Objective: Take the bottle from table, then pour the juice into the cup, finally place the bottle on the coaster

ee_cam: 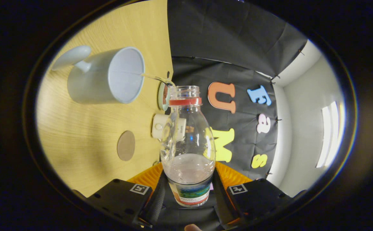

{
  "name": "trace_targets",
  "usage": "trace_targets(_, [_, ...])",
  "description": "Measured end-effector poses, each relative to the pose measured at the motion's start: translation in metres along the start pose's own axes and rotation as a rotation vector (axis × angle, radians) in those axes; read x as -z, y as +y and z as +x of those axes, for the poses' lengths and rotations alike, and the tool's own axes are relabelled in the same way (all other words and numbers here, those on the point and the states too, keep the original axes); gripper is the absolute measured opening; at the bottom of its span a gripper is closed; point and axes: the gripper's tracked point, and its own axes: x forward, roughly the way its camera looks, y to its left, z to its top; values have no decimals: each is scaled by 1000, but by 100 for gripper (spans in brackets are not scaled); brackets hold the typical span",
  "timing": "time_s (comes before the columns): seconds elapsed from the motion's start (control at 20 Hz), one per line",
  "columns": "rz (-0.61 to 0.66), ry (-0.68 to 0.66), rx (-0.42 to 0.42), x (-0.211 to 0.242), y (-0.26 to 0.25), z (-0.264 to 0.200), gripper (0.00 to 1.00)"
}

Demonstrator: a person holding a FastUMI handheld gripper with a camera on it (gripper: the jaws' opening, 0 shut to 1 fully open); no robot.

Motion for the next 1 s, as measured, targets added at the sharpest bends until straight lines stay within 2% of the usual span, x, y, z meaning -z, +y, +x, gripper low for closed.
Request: trace_targets(1.0, [-57, -10, 5, -2, -12, -5, 75])
